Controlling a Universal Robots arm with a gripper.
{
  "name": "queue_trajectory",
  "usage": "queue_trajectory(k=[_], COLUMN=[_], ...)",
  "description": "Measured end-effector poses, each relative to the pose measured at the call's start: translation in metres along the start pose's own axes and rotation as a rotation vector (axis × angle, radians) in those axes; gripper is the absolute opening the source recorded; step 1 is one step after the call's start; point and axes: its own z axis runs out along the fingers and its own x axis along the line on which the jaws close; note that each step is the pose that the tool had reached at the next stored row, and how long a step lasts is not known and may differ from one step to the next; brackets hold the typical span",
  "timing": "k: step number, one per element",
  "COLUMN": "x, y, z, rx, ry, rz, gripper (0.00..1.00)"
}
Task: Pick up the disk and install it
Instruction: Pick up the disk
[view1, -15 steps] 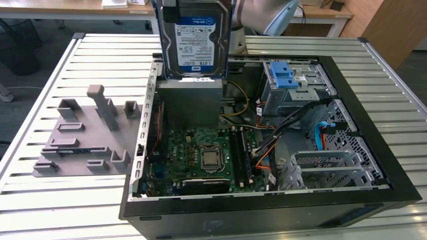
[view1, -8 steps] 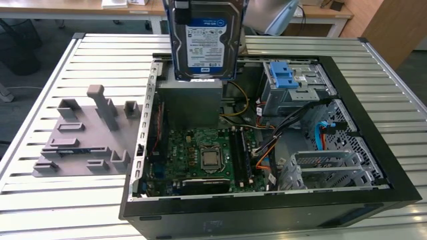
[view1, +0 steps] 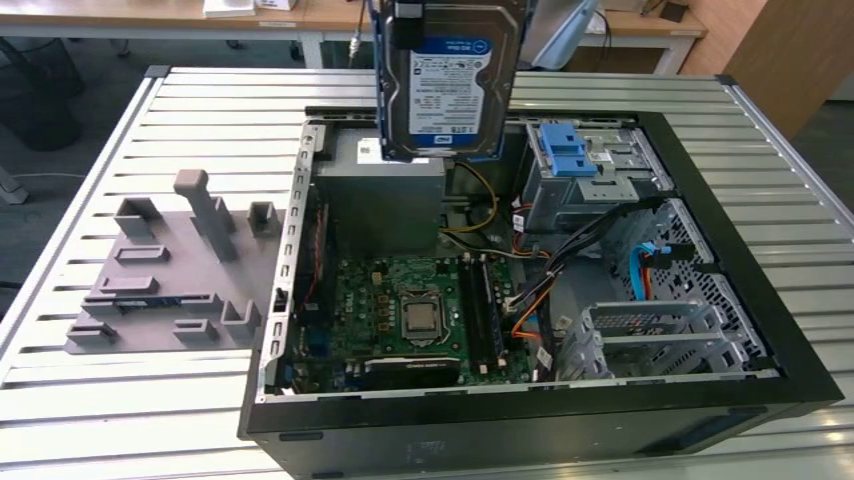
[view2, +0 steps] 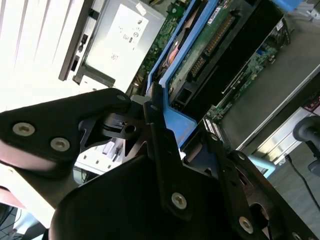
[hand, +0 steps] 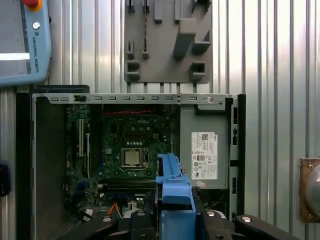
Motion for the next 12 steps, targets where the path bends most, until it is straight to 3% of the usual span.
queue_trajectory(k=[7,12], x=[-0.0006,0.0008], y=[-0.0283,-0.0360], z=[0.0002,0.0007], rx=[0.0000,0.0001], ry=[0.0000,0.0000], rz=[0.000,0.003], gripper=[0.36,0.36])
